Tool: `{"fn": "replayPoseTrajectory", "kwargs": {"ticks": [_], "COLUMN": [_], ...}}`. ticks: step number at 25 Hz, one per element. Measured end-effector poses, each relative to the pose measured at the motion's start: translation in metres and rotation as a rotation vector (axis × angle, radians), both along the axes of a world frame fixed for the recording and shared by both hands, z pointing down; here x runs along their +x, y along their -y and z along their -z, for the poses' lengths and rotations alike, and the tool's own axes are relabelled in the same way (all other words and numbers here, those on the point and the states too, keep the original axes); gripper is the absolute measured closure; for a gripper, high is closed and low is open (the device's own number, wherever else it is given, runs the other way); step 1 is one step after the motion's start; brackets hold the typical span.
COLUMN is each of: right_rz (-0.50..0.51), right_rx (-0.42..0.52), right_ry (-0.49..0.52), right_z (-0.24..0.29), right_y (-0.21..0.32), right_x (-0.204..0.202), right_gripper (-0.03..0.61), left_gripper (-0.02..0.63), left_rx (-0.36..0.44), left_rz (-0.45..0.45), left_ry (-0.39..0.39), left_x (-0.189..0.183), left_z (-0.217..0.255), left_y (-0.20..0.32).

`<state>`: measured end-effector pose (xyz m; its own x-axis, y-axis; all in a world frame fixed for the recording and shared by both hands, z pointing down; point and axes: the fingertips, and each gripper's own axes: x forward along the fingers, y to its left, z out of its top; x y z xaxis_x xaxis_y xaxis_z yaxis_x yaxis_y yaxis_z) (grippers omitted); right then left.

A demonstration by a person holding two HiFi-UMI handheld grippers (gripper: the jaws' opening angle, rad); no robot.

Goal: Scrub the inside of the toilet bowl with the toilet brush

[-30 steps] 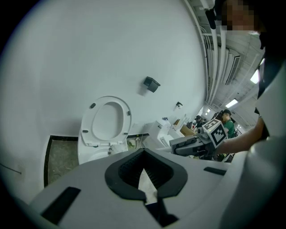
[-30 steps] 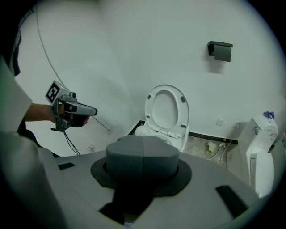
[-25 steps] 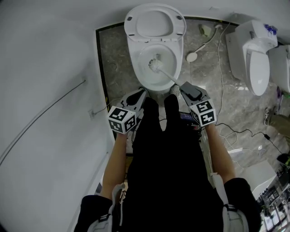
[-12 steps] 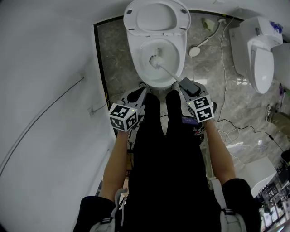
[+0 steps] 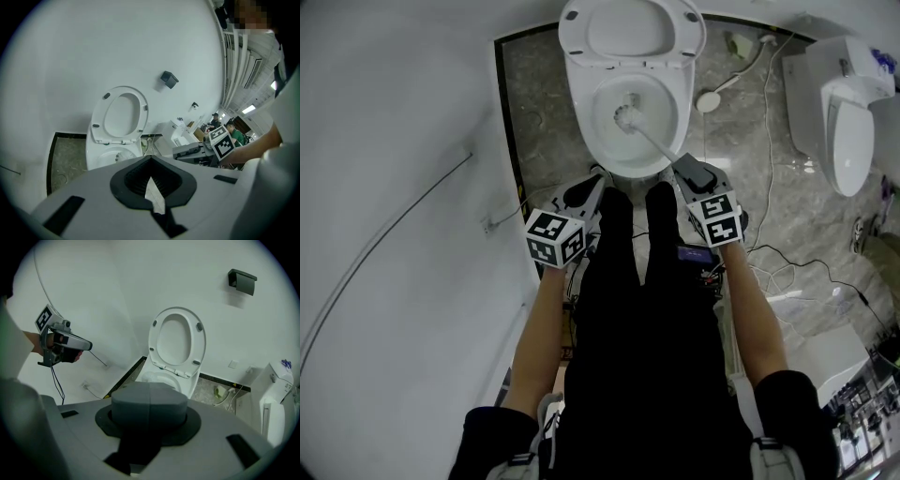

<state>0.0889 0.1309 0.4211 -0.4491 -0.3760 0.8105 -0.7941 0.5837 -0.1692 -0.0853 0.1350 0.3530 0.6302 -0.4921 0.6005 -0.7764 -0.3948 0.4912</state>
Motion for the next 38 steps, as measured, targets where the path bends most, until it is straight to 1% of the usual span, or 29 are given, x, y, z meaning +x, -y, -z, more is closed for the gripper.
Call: {"fn": "replayPoseTrajectory", "kwargs": {"ticks": [5, 11, 18, 22, 27, 32, 38], "right_rz": [0.022, 0.039, -0.009, -0.008, -0.033, -0.039, -0.035], "right_rx": [-0.003, -0.007, -0.028, -0.029, -0.038, -0.042, -0.037], "right_ry": [-0.042, -0.083, -0.103, -0.114, -0.147, -0.164, -0.182], "right_z": [-0.021, -0.042, -0.059, -0.067, -0.082, -0.093, -0.103], "right_y": [0.002, 0.010, 0.020, 0.025, 0.035, 0.044, 0.054], "right_x": [-0.007, -0.007, -0.001, 0.003, 0.005, 0.008, 0.007], "right_gripper": [0.428, 0.428, 0.428, 0.428, 0.428, 0.428, 0.428], "left_gripper": [0.606, 0.606, 0.607, 0.607, 0.607, 0.607, 0.607], "left_rx": [-0.010, -0.016, -0.030, -0.039, -0.055, -0.059, -0.069], "left_rz": [0.003, -0.018, -0.018, -0.017, -0.053, -0.083, -0.088], "left_ry": [0.003, 0.003, -0.004, -0.007, -0.005, -0.008, -0.029], "left_x": [-0.005, 0.005, 0.007, 0.009, 0.016, 0.026, 0.030], "left_z": [-0.013, -0.022, -0.035, -0.044, -0.059, -0.063, -0.067], "left_y": [0.005, 0.016, 0.018, 0.020, 0.021, 0.022, 0.025]}}
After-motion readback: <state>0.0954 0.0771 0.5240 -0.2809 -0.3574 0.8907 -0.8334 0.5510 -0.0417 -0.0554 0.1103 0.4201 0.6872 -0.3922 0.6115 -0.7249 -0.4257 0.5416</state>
